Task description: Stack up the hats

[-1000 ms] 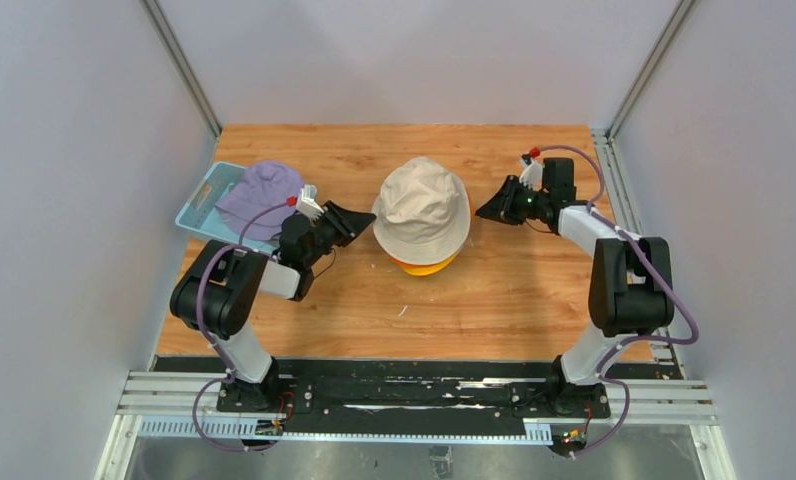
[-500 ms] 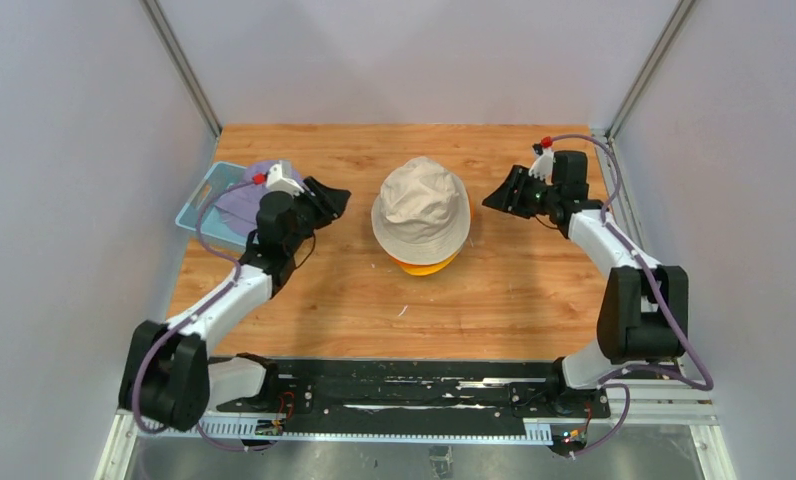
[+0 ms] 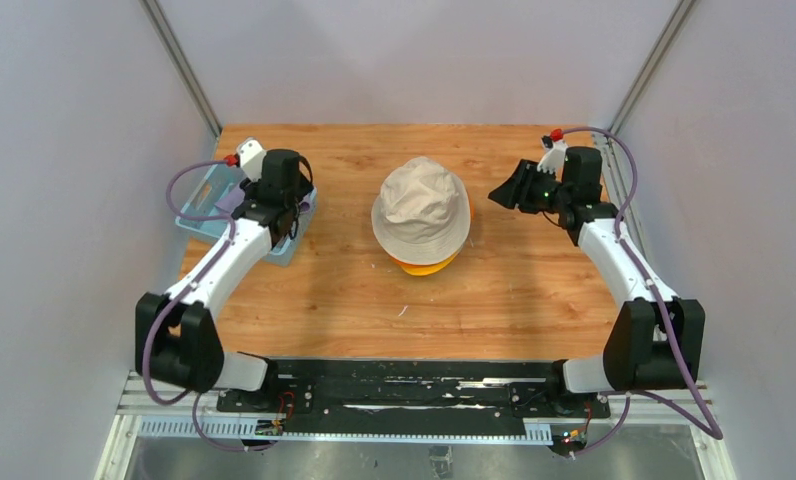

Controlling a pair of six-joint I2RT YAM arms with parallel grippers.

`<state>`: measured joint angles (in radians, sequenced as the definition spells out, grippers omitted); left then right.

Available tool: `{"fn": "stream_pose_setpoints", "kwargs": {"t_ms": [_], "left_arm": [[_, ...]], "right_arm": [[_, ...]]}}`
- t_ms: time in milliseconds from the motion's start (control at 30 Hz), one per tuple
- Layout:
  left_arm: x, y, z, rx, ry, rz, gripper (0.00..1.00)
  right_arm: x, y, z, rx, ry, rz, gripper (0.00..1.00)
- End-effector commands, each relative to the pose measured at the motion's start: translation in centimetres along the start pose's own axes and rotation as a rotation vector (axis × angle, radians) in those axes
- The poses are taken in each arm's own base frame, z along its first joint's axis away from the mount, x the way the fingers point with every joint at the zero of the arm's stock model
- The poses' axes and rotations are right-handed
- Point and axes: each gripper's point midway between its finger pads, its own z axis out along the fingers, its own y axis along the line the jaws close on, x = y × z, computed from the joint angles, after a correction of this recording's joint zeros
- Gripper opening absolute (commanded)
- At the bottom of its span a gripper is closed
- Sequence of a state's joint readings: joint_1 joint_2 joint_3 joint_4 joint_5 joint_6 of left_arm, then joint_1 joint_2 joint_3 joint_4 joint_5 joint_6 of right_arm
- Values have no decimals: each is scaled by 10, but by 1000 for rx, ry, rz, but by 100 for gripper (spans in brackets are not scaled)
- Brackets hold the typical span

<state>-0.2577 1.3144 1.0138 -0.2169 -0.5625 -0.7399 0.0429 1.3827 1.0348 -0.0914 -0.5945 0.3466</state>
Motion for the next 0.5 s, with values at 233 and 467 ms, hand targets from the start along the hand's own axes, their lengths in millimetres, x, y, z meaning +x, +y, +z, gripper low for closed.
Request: {"fn": "stream_pose_setpoints", "kwargs": {"t_ms": [233,467], "left_arm": [[-31,33,70,-321,10,-96,68],[-41,30,113,-359,21,-93,69]], "right_arm": [[-1,6,-13,-16,1,-24,47],[2,7,-12,-28,2,-19,47]]}}
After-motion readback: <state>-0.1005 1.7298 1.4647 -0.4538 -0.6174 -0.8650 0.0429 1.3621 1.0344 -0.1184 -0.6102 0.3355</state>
